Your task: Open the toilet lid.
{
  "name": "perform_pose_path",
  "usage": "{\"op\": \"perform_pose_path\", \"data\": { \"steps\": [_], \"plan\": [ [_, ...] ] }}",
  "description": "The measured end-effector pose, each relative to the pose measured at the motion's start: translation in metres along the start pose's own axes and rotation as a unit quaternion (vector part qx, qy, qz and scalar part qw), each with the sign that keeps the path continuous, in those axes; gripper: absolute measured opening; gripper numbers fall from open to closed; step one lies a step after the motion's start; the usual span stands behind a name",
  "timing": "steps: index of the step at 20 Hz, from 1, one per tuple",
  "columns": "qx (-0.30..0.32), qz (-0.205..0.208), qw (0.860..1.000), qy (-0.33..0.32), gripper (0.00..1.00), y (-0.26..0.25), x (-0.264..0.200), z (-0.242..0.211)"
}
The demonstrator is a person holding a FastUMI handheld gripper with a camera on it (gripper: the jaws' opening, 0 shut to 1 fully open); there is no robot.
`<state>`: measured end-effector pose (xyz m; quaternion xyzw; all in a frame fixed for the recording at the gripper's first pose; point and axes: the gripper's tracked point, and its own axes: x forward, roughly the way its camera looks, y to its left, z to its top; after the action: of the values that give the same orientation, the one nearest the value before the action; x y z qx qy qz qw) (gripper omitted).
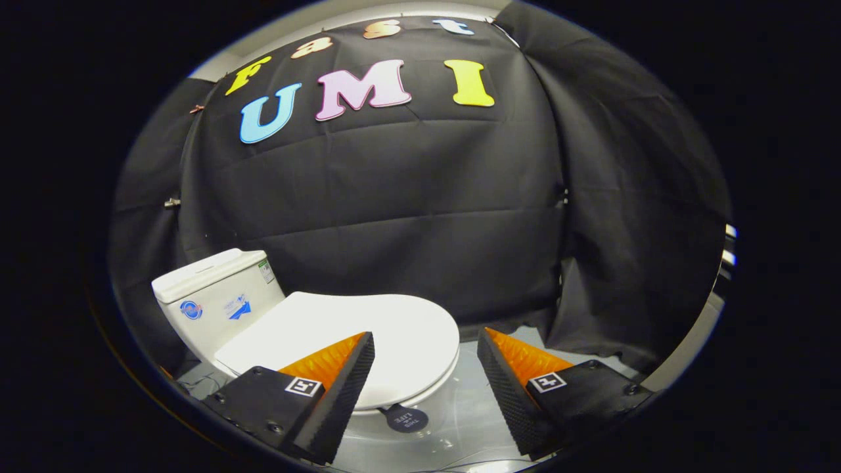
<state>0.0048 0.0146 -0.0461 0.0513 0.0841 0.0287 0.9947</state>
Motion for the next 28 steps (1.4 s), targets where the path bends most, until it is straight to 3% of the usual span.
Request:
{"op": "perform_pose_path", "data": {
  "steps": [5,9,15,28],
  "plan": [
    [0.063,0.012,0.996,0.068,0.99,-0.004,0.002,-0.030],
    [0.136,-0.007,0.986,0.093,0.99,-0.020,0.003,-0.039],
    [0.122,-0.007,0.983,0.140,0.99,-0.029,0.002,-0.062],
    [0.246,0.018,0.951,0.187,0.97,-0.016,-0.003,-0.109]
  ]
}}
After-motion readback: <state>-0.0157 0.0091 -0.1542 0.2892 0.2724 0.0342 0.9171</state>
